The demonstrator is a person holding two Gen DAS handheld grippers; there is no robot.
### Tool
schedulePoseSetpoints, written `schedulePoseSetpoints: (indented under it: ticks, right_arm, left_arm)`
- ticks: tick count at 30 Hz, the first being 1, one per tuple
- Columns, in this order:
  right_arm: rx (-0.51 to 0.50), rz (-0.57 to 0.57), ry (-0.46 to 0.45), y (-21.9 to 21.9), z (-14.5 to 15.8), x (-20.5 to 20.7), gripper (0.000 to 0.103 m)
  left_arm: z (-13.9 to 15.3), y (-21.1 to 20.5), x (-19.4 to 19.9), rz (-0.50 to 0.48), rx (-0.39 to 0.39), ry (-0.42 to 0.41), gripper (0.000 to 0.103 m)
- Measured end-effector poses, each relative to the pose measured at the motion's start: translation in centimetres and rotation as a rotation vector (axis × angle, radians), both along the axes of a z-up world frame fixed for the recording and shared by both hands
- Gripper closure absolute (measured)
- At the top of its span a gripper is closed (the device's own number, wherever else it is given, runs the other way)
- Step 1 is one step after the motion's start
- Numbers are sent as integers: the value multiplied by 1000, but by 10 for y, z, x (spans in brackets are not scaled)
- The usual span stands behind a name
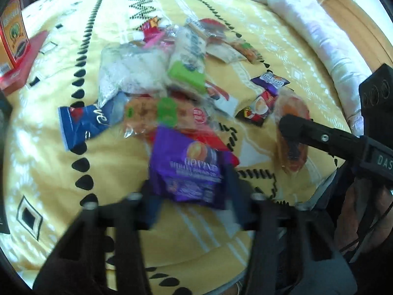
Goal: Organize snacks
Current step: 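Grasp a purple packet with the left gripper while the right gripper holds the pink packet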
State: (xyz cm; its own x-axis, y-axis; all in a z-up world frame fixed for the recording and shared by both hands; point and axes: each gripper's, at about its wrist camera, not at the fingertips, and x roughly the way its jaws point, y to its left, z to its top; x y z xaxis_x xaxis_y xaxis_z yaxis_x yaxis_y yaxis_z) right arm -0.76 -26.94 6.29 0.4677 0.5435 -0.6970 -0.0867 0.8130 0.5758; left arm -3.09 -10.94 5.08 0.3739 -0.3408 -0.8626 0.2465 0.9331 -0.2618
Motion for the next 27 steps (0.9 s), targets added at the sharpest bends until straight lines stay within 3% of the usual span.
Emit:
schedulePoseSetpoints:
  ticks: [3, 5, 6, 13, 18, 22, 27]
  right_arm:
    - [2, -7, 0, 0, 0, 0, 46]
    - [6, -13, 0, 0, -1, 0, 46]
    - [6, -14, 0, 0, -2, 0, 46]
    - [-14, -7, -14, 4, 0, -1, 46]
    - [-85, -5, -63, 9, 10, -5, 46]
    - [-125, 11, -130, 20, 37, -8, 46]
    - [-141, 101, -228, 73, 83, 7, 46]
  left_arm:
    - [13, -6, -5, -20, 16, -81, 67]
    - [19, -7, -3, -30, 7, -111, 81]
    - [21, -8, 0, -37, 6, -113, 83]
    - [23, 7, 17, -5, -36, -92, 84]
    - [53, 26, 8, 14, -15, -172, 84]
    - [92, 68, 0, 109, 55, -277, 84]
    - [134, 150, -16, 298, 127, -373, 84]
